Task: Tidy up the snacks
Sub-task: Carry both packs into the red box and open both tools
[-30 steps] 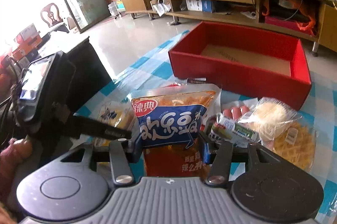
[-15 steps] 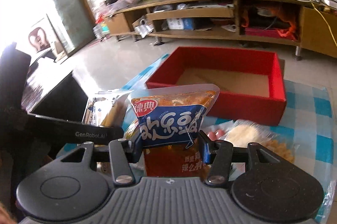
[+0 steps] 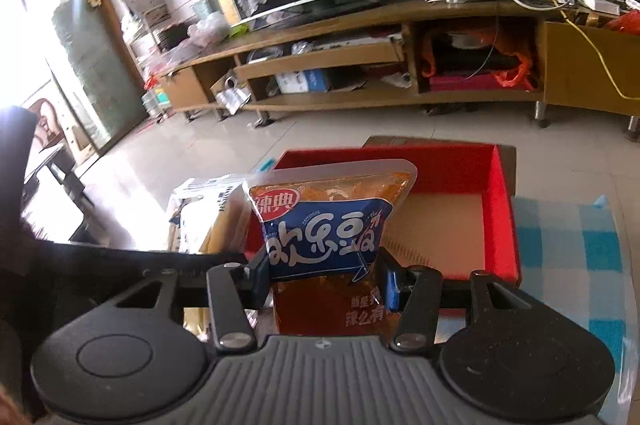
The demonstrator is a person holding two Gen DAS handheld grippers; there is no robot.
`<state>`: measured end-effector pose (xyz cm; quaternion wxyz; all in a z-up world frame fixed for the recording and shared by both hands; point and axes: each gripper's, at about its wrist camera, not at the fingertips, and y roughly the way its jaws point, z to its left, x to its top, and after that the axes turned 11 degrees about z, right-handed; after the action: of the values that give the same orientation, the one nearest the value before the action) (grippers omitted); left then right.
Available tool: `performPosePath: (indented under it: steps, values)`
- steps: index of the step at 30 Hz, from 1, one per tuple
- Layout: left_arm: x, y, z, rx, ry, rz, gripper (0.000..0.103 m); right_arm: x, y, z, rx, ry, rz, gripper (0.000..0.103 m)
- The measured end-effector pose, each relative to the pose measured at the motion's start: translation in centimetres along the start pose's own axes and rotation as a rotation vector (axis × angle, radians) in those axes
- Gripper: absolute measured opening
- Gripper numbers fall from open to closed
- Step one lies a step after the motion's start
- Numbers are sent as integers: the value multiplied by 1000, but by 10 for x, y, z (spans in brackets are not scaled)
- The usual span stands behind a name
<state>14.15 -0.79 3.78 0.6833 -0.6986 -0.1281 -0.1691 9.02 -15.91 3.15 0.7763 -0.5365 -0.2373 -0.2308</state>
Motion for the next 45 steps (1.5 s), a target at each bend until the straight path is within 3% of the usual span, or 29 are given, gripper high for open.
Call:
performPosePath:
  steps: [20,31,39,45]
  values:
    - [63,56,-30,70,39,-16,74,55,60,-47,-57,54,12,48]
    - [73,83,-32,117,38,-3,74,65,91,-57,-75,43,32,48]
    - [73,104,-28,120,26,69,77,65,110,-61,-85,36,71,51]
    - [71,99,-31,139,45,42,77,66,115,-65,-104,41,73,53]
